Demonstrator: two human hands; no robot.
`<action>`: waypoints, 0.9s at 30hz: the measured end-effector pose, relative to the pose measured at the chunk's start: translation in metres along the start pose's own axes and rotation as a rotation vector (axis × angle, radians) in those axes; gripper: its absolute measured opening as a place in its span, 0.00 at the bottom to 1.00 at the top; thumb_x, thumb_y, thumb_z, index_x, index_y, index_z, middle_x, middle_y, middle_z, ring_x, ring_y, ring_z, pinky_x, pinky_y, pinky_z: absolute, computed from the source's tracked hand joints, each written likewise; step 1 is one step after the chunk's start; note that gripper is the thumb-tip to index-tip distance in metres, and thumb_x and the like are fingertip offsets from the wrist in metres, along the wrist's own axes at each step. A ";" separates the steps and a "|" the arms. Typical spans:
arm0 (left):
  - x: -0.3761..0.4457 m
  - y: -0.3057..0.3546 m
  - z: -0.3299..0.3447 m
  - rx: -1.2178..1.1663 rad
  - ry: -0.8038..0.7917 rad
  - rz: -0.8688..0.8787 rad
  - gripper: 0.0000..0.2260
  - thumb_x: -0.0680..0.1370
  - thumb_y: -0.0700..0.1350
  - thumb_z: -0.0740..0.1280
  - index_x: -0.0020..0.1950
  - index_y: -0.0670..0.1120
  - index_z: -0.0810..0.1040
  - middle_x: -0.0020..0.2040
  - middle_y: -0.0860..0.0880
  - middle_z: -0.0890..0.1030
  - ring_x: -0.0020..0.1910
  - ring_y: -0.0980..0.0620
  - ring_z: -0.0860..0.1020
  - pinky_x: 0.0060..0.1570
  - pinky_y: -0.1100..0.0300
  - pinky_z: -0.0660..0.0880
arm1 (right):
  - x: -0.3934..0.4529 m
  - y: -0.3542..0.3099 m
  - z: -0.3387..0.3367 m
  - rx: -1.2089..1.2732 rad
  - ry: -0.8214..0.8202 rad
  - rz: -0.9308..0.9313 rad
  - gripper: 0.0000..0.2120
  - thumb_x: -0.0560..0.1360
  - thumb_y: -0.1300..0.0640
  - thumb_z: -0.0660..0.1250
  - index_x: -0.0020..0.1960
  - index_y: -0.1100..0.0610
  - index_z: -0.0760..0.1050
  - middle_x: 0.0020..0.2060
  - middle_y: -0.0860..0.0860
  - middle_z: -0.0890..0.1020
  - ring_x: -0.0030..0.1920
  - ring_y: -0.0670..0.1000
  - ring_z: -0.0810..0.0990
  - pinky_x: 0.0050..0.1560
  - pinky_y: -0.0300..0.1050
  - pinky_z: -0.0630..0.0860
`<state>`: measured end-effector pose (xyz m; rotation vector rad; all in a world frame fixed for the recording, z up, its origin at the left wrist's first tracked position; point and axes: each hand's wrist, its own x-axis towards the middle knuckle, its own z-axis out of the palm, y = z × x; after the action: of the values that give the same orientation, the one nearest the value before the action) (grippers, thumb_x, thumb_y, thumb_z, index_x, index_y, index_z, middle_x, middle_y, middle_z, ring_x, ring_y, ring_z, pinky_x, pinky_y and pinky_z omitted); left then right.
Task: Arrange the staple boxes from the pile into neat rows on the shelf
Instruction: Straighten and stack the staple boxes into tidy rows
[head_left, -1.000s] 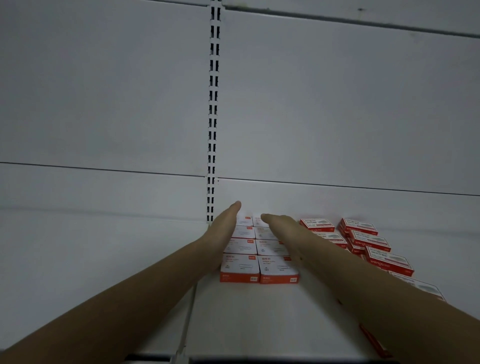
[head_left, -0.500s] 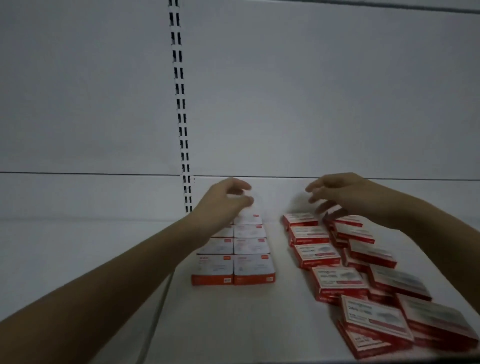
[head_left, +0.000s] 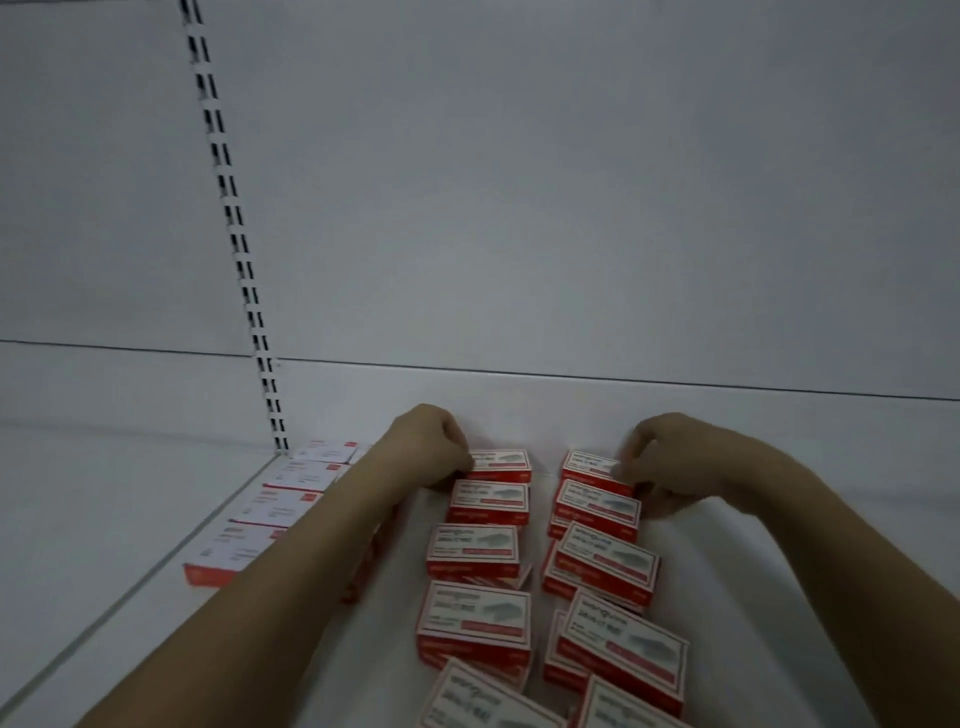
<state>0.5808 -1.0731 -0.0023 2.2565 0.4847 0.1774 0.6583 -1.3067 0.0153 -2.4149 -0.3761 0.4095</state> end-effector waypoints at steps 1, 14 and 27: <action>0.002 -0.002 0.004 -0.010 0.027 -0.004 0.05 0.72 0.40 0.73 0.46 0.42 0.81 0.46 0.45 0.83 0.45 0.48 0.82 0.49 0.52 0.81 | 0.005 0.006 0.007 0.023 0.042 -0.037 0.07 0.74 0.58 0.70 0.48 0.60 0.76 0.43 0.57 0.84 0.42 0.55 0.85 0.47 0.53 0.82; 0.004 -0.018 -0.003 0.045 -0.236 0.278 0.10 0.77 0.52 0.67 0.56 0.54 0.82 0.46 0.58 0.85 0.44 0.61 0.83 0.49 0.63 0.76 | 0.013 0.035 0.013 0.105 0.002 -0.322 0.08 0.79 0.54 0.62 0.51 0.49 0.79 0.42 0.46 0.85 0.41 0.45 0.84 0.44 0.42 0.82; 0.005 -0.023 -0.025 0.090 -0.422 0.395 0.07 0.72 0.43 0.74 0.48 0.52 0.84 0.49 0.56 0.84 0.44 0.53 0.84 0.40 0.66 0.79 | -0.011 0.030 -0.003 -0.024 -0.351 -0.347 0.24 0.69 0.65 0.74 0.55 0.40 0.77 0.55 0.45 0.79 0.47 0.49 0.84 0.45 0.45 0.82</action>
<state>0.5716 -1.0400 -0.0024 2.3704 -0.1812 -0.1255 0.6542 -1.3349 -0.0001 -2.2365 -0.9416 0.6720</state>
